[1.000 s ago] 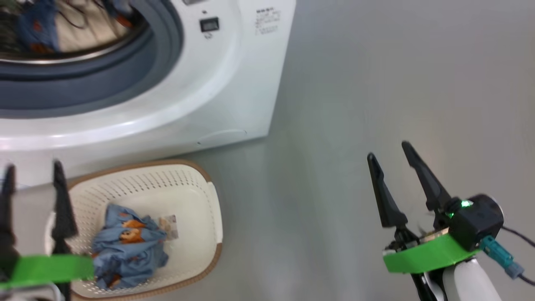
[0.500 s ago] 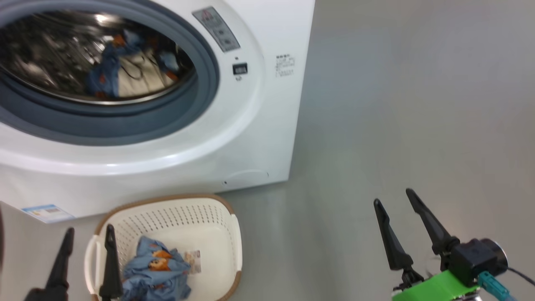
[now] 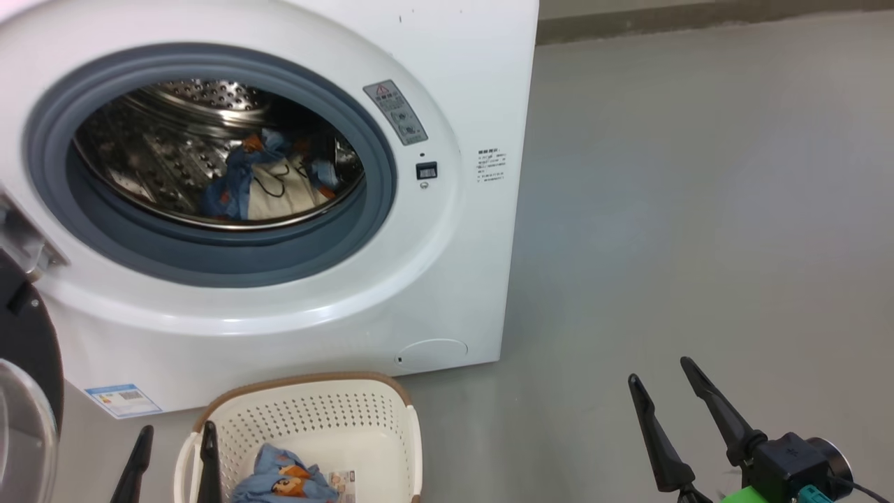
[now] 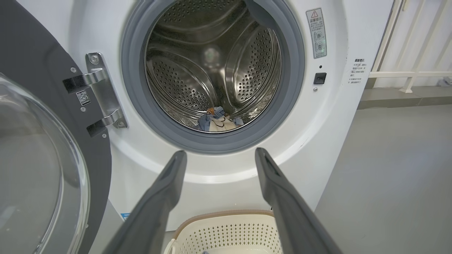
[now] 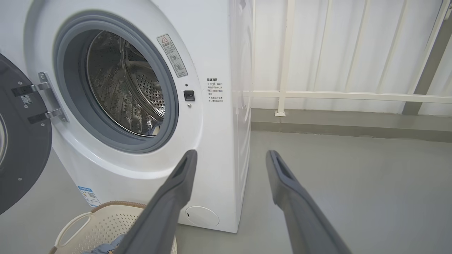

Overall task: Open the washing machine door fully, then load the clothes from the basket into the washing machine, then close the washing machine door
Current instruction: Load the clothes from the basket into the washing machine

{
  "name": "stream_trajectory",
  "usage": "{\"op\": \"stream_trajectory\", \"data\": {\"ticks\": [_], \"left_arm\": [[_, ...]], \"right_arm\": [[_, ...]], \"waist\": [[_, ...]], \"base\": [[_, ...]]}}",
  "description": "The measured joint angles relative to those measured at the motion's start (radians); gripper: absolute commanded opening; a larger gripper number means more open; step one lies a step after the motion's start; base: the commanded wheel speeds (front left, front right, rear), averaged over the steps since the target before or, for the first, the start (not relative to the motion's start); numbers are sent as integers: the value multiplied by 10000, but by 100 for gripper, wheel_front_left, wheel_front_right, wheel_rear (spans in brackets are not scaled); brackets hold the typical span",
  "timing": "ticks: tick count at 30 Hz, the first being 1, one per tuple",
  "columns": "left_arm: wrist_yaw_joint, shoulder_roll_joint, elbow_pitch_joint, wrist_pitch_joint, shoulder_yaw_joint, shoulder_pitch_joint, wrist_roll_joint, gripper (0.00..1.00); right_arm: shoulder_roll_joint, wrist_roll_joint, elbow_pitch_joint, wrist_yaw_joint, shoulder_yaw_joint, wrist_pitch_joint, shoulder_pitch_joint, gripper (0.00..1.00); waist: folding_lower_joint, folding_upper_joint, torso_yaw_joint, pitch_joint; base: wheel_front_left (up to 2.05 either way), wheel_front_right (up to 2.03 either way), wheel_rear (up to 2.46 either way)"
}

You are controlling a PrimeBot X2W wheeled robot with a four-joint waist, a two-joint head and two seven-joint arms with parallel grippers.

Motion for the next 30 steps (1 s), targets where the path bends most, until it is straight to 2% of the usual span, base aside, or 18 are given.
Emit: {"op": "stream_trajectory", "data": {"ticks": [14, 30], "left_arm": [[-48, -88, 144, 0, 209, 228, 150, 100], [-138, -165, 165, -2, 316, 226, 180, 100]], "right_arm": [[-13, 0, -169, 0, -23, 132, 296, 100], [33, 0, -184, 0, -31, 132, 417, 100]], "waist": [[0, 0, -20, -532], [0, 0, 75, -446]], "base": [[0, 0, 0], [0, 0, 0]]}}
